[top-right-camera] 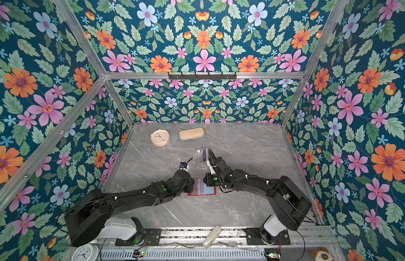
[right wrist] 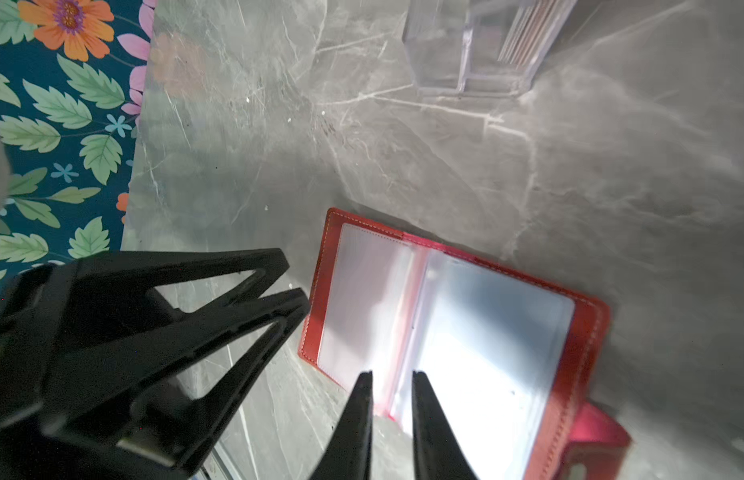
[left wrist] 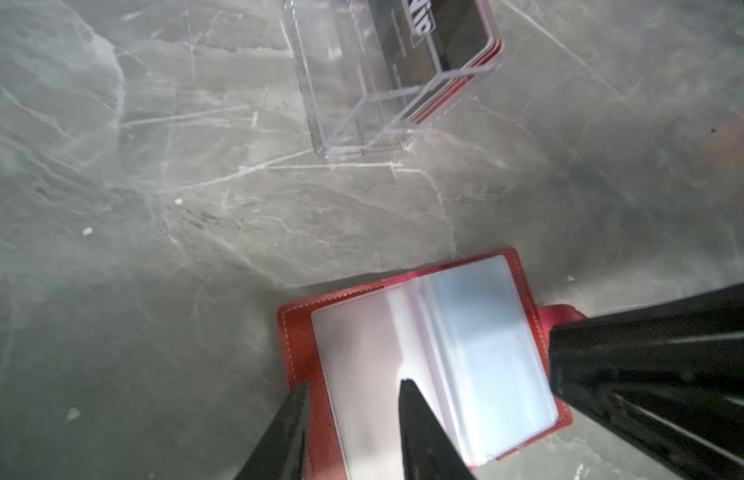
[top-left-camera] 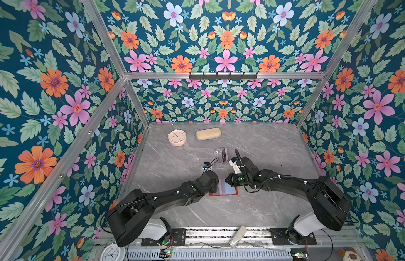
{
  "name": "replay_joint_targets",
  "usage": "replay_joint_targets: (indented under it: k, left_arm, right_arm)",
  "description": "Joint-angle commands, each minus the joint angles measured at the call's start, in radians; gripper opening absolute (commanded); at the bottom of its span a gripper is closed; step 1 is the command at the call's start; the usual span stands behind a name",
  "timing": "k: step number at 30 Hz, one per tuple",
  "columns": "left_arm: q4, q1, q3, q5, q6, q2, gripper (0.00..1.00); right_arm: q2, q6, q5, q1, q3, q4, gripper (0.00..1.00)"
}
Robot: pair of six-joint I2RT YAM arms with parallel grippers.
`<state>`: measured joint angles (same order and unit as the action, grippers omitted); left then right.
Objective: Put the credit cards into the card holder
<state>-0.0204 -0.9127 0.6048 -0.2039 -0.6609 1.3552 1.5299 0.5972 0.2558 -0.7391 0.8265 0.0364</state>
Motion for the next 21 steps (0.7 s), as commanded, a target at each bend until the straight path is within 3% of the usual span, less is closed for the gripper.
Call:
replay_joint_targets:
  k: [1,9,16,21]
  left_arm:
    - [0.016,0.020,0.024,-0.015,0.042,-0.018,0.42]
    - [-0.035,0.199,0.102,0.170,0.113,0.036,0.44]
    - [-0.070,0.348,0.204,0.337,0.159,0.145,0.44]
    - [-0.079,0.389,0.294,0.450,0.186,0.241,0.51]
  right_arm:
    - [-0.017,-0.028,-0.042,0.024,0.034,0.075,0.20]
    - [0.016,-0.126,-0.043,0.108,0.190,0.207,0.27]
    - [0.138,-0.203,-0.055,0.147,0.386,0.338,0.36]
    - [0.255,-0.231,-0.096,0.155,0.521,0.426,0.44]
